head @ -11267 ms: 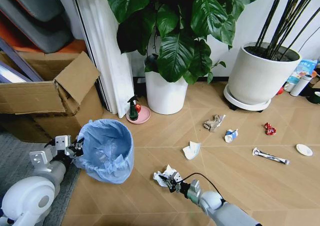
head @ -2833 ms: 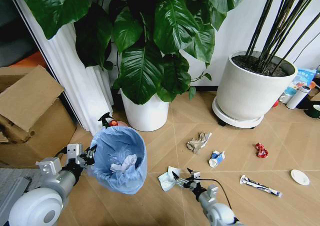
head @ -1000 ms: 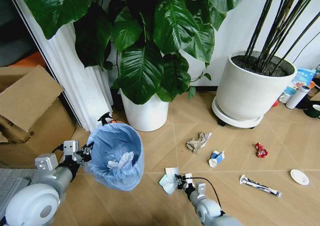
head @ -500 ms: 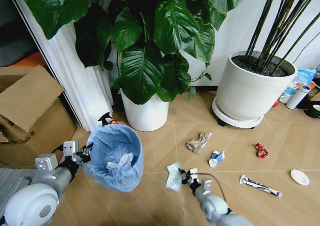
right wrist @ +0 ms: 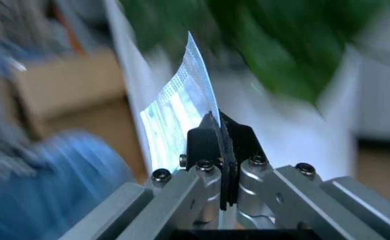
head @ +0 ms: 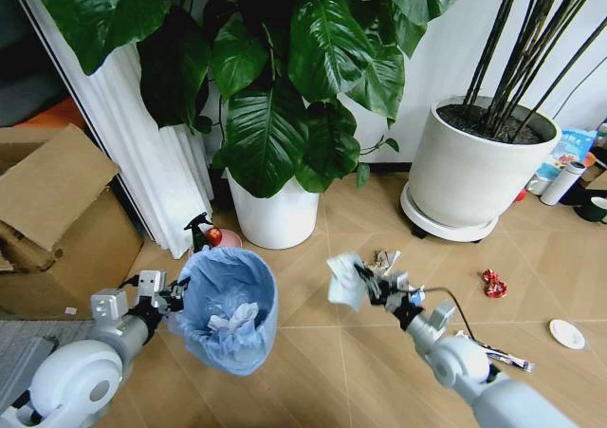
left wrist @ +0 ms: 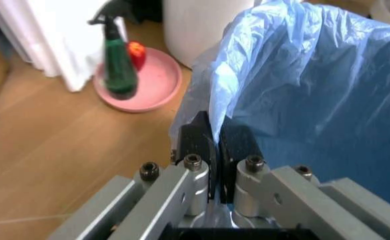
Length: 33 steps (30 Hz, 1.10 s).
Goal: Pick up the trash bin and place the garbage on the floor into it.
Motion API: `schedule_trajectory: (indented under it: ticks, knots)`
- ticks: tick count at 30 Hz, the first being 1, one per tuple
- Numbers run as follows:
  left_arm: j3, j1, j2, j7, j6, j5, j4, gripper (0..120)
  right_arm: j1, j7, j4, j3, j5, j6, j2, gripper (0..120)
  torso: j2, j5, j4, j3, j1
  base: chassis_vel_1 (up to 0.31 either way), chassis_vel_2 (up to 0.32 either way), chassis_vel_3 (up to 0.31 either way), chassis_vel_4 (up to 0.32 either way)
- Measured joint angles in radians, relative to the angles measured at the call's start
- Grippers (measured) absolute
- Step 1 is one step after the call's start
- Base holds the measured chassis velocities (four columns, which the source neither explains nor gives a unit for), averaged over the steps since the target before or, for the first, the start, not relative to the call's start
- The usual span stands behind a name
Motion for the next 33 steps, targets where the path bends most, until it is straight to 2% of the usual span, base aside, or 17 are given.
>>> schedule_trajectory:
  ticks: [6,12,17,23,27,29,31,33]
  knots:
    - [0.074,-0.094,0.007,0.015,-0.007,-0.027,0.037,0,0.078,-0.09,0.064,-0.051,0.09,0.036,-0.021,0,0.0,0.0001,-0.0005,0.0,0.0,0.0,0.0,0.0,0.0]
    - [0.117,-0.163,0.01,0.02,-0.009,-0.047,0.061,0,0.181,-0.16,0.036,-0.157,0.12,0.034,-0.004,0,0.0,0.0,-0.0005,0.0,0.0,0.0,0.0,0.0,0.0]
    - [0.111,-0.156,0.012,0.021,-0.009,-0.053,0.058,0,0.257,-0.189,-0.036,-0.234,0.119,0.024,0.035,0,0.0,-0.0001,-0.0004,0.0,0.0,0.0,0.0,0.0,0.0]
    - [0.081,-0.123,0.019,0.02,-0.009,-0.072,0.017,0,0.362,-0.215,-0.175,-0.357,0.098,0.028,0.126,0,0.0,0.0002,-0.0001,0.0,0.0,0.0,0.0,0.0,0.0]
    - [0.077,-0.113,0.018,0.018,-0.009,-0.073,0.007,0,0.393,-0.216,-0.221,-0.394,0.074,0.029,0.133,0,0.0,-0.0001,-0.0003,0.0,0.0,0.0,0.0,0.0,0.0]
    - [0.076,-0.111,0.017,0.017,-0.009,-0.073,0.005,0,0.402,-0.217,-0.233,-0.4,0.065,0.029,0.133,1,0.0,0.0,-0.0003,0.0,0.0,0.0,0.0,0.0,0.0]
    - [0.075,-0.11,0.015,0.014,-0.008,-0.074,-0.003,0,0.421,-0.218,-0.246,-0.409,0.054,0.027,0.127,11,0.0,0.0,-0.0004,0.0,0.0,0.0,0.0,0.0,0.0]
    - [0.073,-0.109,0.015,0.012,-0.006,-0.075,-0.007,0,0.425,-0.218,-0.247,-0.411,0.049,0.025,0.123,15,0.0,-0.0001,-0.0004,0.0,0.0,0.0,0.0,0.0,0.0]
